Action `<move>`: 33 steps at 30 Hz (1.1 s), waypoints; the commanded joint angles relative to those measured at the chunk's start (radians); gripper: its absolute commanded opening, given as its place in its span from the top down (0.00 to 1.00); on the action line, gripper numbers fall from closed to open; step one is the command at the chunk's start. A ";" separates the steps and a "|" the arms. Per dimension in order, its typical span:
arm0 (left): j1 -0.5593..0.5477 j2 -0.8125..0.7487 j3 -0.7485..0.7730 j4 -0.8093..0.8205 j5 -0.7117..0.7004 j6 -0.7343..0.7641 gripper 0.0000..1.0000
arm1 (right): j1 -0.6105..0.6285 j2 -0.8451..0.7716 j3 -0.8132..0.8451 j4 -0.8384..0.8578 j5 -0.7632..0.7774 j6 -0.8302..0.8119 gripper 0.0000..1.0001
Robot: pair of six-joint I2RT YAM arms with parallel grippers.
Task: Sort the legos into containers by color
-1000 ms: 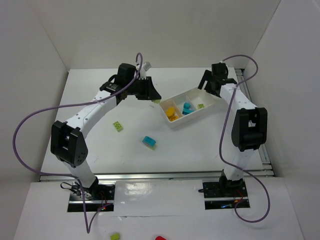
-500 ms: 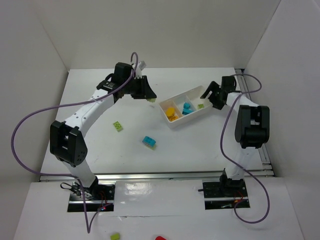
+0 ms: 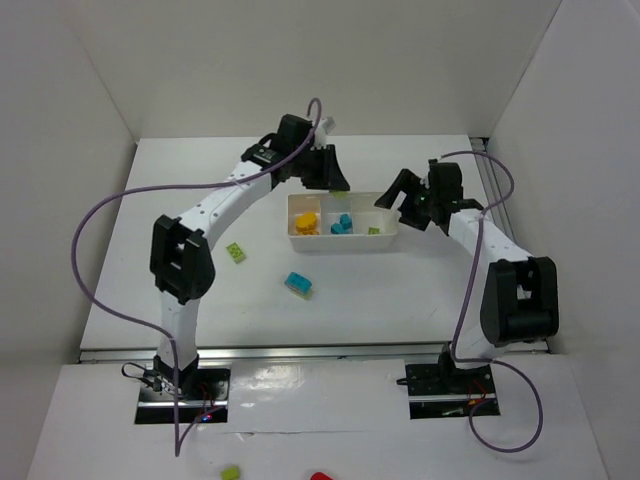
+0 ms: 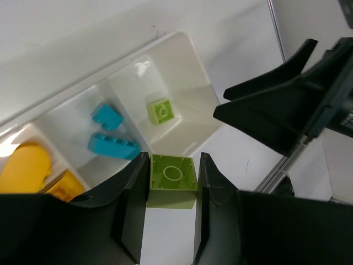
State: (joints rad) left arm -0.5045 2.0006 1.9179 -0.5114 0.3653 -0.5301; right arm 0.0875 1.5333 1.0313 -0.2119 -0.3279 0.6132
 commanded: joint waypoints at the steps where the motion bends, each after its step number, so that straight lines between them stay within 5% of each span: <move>1: -0.057 0.104 0.122 -0.032 0.017 -0.013 1.00 | -0.032 -0.096 0.046 -0.112 0.079 -0.041 0.03; 8: -0.141 0.320 0.343 -0.051 -0.049 -0.054 0.98 | -0.137 -0.309 -0.031 -0.153 0.225 -0.004 0.03; 10: -0.150 0.363 0.427 -0.082 -0.058 -0.054 0.61 | -0.160 -0.338 -0.031 -0.188 0.234 -0.004 0.03; 11: -0.151 0.378 0.467 -0.091 -0.072 -0.054 0.26 | -0.160 -0.360 -0.019 -0.201 0.245 -0.018 0.03; 14: -0.151 0.374 0.495 -0.111 -0.100 -0.030 0.01 | -0.160 -0.383 0.009 -0.245 0.257 -0.046 0.03; 20: -0.102 0.111 0.293 -0.122 -0.236 0.004 0.12 | -0.160 -0.392 0.033 -0.264 0.268 -0.056 0.03; 27: 0.050 -0.240 -0.161 -0.177 -0.589 -0.085 0.32 | -0.160 -0.372 0.023 -0.230 0.228 -0.076 0.03; 29: 0.121 -0.295 -0.331 -0.187 -0.598 -0.149 0.22 | -0.160 -0.363 0.013 -0.205 0.218 -0.076 0.03; 31: 0.222 -0.325 -0.461 -0.196 -0.585 -0.227 0.00 | -0.160 -0.342 0.004 -0.196 0.202 -0.076 0.03; 33: 0.289 -0.336 -0.528 -0.185 -0.545 -0.270 0.00 | -0.149 -0.326 0.004 -0.196 0.178 -0.076 0.03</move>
State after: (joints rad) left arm -0.2878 1.6474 1.5047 -0.6567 -0.1585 -0.6891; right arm -0.0715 1.1854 1.0157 -0.4500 -0.1143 0.5518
